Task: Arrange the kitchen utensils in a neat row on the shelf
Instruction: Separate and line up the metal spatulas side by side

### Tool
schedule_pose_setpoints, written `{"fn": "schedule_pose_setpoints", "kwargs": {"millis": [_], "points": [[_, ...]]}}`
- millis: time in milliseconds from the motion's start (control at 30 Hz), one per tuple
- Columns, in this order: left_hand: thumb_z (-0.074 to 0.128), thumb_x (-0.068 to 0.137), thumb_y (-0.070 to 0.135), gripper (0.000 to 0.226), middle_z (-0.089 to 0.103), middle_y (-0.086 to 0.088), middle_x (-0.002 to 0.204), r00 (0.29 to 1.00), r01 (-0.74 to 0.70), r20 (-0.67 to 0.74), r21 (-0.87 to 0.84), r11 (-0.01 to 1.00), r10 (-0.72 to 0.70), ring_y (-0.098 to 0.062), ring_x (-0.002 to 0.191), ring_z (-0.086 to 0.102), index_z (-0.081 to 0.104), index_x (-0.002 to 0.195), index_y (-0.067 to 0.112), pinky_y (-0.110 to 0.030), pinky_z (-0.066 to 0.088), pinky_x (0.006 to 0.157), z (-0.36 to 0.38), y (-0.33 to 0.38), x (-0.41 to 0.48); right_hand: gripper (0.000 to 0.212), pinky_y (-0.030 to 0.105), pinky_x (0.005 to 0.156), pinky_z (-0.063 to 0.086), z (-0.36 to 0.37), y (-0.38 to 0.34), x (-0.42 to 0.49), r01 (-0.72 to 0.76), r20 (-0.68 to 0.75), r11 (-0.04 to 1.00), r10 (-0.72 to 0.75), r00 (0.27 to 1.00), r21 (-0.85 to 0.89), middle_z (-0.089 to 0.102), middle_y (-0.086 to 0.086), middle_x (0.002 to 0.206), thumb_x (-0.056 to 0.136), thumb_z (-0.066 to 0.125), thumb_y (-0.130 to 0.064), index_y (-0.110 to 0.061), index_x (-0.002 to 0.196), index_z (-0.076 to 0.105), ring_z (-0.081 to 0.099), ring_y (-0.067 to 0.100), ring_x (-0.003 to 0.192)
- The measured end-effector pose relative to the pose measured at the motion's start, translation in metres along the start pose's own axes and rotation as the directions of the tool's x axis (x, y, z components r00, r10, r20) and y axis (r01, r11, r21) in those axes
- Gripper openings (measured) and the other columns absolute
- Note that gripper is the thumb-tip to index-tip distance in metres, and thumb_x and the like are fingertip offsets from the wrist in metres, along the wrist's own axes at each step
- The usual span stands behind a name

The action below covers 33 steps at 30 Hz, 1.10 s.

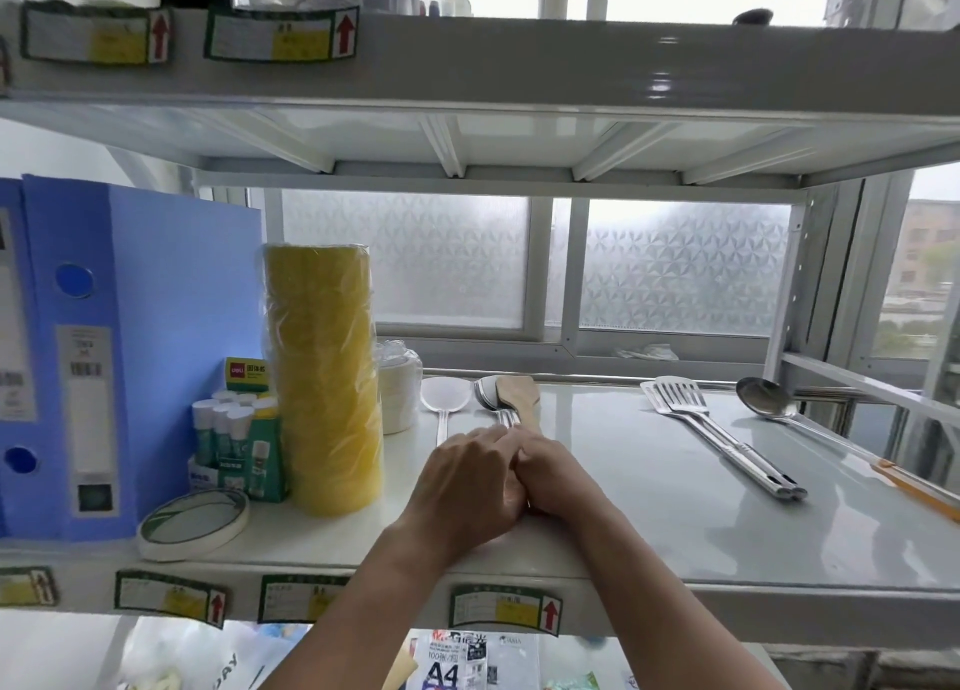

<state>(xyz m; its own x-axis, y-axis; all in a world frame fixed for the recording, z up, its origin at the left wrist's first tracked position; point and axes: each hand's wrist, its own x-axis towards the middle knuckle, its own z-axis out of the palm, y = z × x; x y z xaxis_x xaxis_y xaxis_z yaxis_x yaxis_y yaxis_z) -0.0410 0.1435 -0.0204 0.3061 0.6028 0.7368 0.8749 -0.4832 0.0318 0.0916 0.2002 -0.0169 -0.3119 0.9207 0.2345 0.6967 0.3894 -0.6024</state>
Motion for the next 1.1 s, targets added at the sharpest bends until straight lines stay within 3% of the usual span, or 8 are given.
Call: {"fn": "schedule_pose_setpoints", "kwargs": {"millis": [100, 200, 333, 500, 633, 833, 967, 1100], "points": [[0.051, 0.085, 0.026, 0.023, 0.072, -0.003, 0.098, 0.999, 0.022, 0.027, -0.049, 0.999, -0.021, -0.027, 0.087, 0.066, 0.062, 0.104, 0.019, -0.03, 0.045, 0.073, 0.0, 0.0, -0.001, 0.023, 0.049, 0.09, 0.048, 0.001, 0.002, 0.003, -0.05, -0.02, 0.997, 0.051, 0.998, 0.061, 0.064, 0.009, 0.095, 0.082, 0.039, -0.021, -0.008, 0.085, 0.058, 0.061, 0.03, 0.093], [0.048, 0.087, 0.027, 0.02, 0.072, -0.003, 0.1, 0.995, 0.064, 0.081, -0.078, 0.995, -0.058, -0.028, 0.087, 0.066, 0.059, 0.102, 0.022, -0.029, 0.041, 0.069, -0.001, 0.002, -0.001, 0.017, 0.04, 0.082, 0.047, -0.002, -0.003, -0.001, -0.041, -0.013, 0.999, 0.042, 0.999, 0.031, 0.06, 0.005, 0.091, 0.09, 0.04, -0.012, -0.013, 0.078, 0.053, 0.059, 0.025, 0.084], [0.045, 0.087, 0.031, 0.027, 0.067, 0.001, 0.094, 0.986, 0.089, 0.145, -0.056, 0.994, -0.081, -0.025, 0.083, 0.066, 0.066, 0.102, 0.022, -0.028, 0.046, 0.069, -0.002, 0.001, -0.001, 0.024, 0.031, 0.086, 0.043, -0.005, 0.005, 0.001, -0.058, 0.014, 0.997, 0.059, 0.998, -0.06, 0.057, 0.004, 0.108, 0.098, 0.04, -0.012, -0.02, 0.083, 0.058, 0.06, 0.028, 0.1], [0.047, 0.086, 0.032, 0.031, 0.064, 0.001, 0.093, 0.979, 0.077, 0.189, -0.025, 0.997, -0.071, -0.021, 0.078, 0.066, 0.072, 0.089, 0.015, -0.031, 0.055, 0.072, -0.001, 0.001, 0.0, 0.044, 0.03, 0.104, 0.036, -0.017, 0.024, -0.006, -0.138, -0.036, 0.988, 0.136, 0.99, -0.072, 0.049, 0.013, 0.148, 0.095, 0.042, -0.011, -0.009, 0.138, 0.051, 0.05, 0.031, 0.131], [0.049, 0.088, 0.031, 0.03, 0.063, 0.003, 0.092, 0.983, 0.083, 0.168, -0.032, 0.996, -0.076, -0.018, 0.076, 0.066, 0.073, 0.087, 0.013, -0.029, 0.054, 0.072, 0.0, 0.001, 0.0, 0.026, 0.033, 0.089, 0.04, -0.036, 0.049, -0.012, -0.219, -0.08, 0.974, 0.213, 0.974, -0.066, 0.06, 0.012, 0.127, 0.095, 0.041, -0.014, -0.008, 0.114, 0.058, 0.057, 0.035, 0.116], [0.049, 0.087, 0.033, 0.029, 0.07, 0.009, 0.092, 0.993, 0.075, 0.083, 0.046, 0.996, -0.078, -0.012, 0.073, 0.065, 0.074, 0.087, 0.018, -0.028, 0.055, 0.074, -0.003, 0.003, 0.0, 0.034, 0.042, 0.112, 0.032, -0.045, 0.047, -0.017, -0.211, -0.11, 0.964, 0.195, 0.975, -0.162, 0.063, 0.011, 0.129, 0.094, 0.041, -0.017, -0.011, 0.119, 0.064, 0.054, 0.035, 0.124], [0.055, 0.085, 0.026, 0.022, 0.075, 0.008, 0.091, 0.901, 0.405, -0.13, -0.088, 0.91, -0.413, -0.012, 0.077, 0.069, 0.076, 0.087, 0.022, -0.025, 0.052, 0.073, -0.007, -0.012, 0.001, 0.039, 0.037, 0.113, 0.032, -0.032, 0.009, -0.024, 0.02, -0.153, 0.97, -0.059, 0.986, -0.244, 0.055, 0.006, 0.144, 0.093, 0.045, -0.014, -0.013, 0.127, 0.065, 0.051, 0.028, 0.132], [0.059, 0.085, 0.025, 0.038, 0.071, -0.005, 0.123, 0.723, 0.69, 0.171, -0.205, 0.694, -0.669, -0.024, 0.116, 0.063, 0.072, 0.12, 0.022, -0.031, 0.047, 0.094, -0.004, -0.036, 0.0, 0.045, 0.027, 0.099, 0.041, -0.007, -0.022, -0.018, 0.023, 0.0, 0.997, -0.023, 1.0, -0.073, 0.058, 0.011, 0.142, 0.096, 0.05, -0.026, -0.015, 0.139, 0.056, 0.058, 0.025, 0.124]]}}
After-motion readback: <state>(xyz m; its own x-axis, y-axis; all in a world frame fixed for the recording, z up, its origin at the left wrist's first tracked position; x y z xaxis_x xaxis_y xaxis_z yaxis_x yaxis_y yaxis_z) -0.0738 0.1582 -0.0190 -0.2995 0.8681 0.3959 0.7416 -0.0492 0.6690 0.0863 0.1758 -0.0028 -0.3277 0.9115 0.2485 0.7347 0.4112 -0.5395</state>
